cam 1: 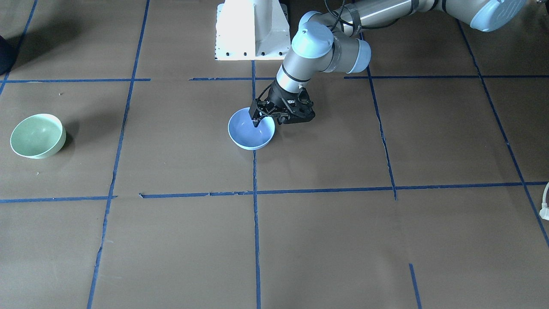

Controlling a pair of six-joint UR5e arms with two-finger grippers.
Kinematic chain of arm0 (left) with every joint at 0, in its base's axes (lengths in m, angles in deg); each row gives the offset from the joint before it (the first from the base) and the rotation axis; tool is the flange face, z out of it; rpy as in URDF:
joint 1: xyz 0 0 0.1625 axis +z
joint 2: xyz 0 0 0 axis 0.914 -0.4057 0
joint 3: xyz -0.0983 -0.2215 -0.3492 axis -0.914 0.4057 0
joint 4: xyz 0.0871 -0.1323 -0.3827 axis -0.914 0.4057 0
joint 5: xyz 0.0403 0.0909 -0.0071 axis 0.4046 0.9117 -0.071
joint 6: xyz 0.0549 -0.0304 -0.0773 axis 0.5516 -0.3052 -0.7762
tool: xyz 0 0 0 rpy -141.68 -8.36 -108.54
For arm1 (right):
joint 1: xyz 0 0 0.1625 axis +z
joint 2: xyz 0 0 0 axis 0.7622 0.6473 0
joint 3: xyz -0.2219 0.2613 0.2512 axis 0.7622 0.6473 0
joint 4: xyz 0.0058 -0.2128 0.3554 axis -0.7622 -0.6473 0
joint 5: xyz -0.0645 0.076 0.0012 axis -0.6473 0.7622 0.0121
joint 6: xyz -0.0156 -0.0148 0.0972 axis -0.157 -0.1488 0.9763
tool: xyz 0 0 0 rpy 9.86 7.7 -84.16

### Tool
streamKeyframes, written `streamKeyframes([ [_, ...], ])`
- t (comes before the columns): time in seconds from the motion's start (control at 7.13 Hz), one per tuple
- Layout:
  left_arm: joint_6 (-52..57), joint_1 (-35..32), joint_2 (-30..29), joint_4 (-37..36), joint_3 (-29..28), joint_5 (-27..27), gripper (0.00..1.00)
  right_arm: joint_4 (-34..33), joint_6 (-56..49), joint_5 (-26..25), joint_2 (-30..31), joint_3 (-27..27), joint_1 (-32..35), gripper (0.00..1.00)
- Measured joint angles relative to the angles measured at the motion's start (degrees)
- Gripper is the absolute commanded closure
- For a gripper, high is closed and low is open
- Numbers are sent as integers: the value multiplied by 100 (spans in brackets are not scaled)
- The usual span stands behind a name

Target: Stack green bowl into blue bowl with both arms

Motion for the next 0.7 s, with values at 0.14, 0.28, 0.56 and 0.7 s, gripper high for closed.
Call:
streamKeyframes([
  [0.14, 1, -205, 92, -11, 190, 4, 0, 556, 638, -28, 103, 46, -214, 1],
  [0.28, 3, -391, 269, -16, 350, 0, 0, 1327, 1384, -92, 229, 161, -480, 1],
  [0.56, 9, -564, 471, -15, 445, -2, 0, 2687, 2307, -228, 372, 609, -959, 6],
  [0.7, 8, -583, 497, -17, 466, -1, 0, 3076, 2510, -258, 380, 815, -1123, 19],
])
